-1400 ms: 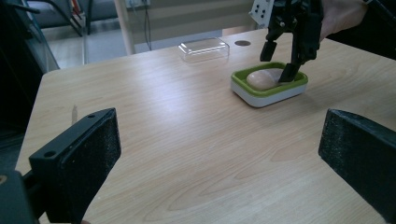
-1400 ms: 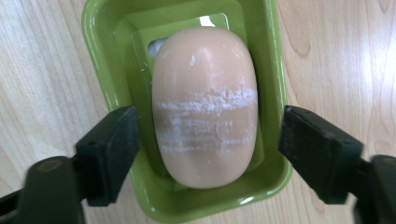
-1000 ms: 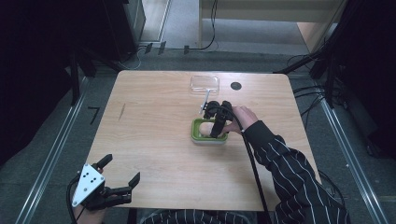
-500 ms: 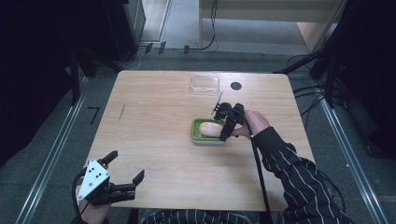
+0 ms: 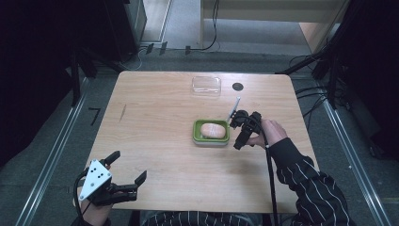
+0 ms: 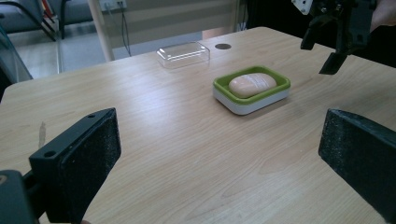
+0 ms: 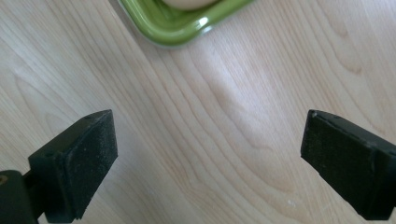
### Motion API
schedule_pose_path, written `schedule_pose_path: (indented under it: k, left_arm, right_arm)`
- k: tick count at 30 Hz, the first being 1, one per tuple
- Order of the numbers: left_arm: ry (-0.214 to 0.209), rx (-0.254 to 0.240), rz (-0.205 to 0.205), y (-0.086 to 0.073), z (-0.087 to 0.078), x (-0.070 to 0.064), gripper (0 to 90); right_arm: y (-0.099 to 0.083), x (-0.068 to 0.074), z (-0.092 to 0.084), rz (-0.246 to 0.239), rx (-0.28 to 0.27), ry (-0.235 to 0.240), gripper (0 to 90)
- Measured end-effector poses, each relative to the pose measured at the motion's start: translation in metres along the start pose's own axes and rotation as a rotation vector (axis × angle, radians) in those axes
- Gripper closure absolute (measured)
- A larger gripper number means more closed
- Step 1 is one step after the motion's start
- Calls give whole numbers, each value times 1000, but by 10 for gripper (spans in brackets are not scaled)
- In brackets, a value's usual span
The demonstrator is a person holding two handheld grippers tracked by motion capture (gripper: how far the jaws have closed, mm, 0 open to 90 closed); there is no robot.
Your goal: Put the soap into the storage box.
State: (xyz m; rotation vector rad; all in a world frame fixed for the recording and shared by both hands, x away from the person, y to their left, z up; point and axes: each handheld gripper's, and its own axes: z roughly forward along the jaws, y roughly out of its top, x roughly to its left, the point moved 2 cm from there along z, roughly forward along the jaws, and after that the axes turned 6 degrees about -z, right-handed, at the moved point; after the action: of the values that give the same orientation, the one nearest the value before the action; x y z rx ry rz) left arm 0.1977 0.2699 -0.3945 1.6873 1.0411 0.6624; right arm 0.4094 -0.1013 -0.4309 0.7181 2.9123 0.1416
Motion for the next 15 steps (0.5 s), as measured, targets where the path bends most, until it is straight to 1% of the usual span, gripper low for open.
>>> schedule_pose_path:
  k: [4, 6, 9, 12, 13, 14, 15]
  left_arm:
    - [-1, 0, -1, 0, 0, 0, 0]
    - [-3, 0, -1, 0, 0, 0, 0]
    - [-4, 0, 0, 0, 0, 0, 0]
    - [-5, 0, 2, 0, 0, 0, 0]
    - [-5, 1, 1, 0, 0, 0, 0]
    - [-7, 1, 2, 0, 1, 0, 0]
    - [-9, 1, 3, 1, 1, 0, 0]
  right_arm:
    - [-9, 1, 2, 20, 11, -1, 47]
    - [-13, 3, 3, 23, 23, 5, 47]
    - [-20, 4, 4, 35, 25, 9, 47]
    - [-27, 6, 4, 51, 28, 7, 46]
    - [-30, 7, 5, 57, 33, -1, 46]
    - [-33, 8, 6, 53, 39, -5, 47]
    - [-35, 9, 7, 53, 40, 0, 46]
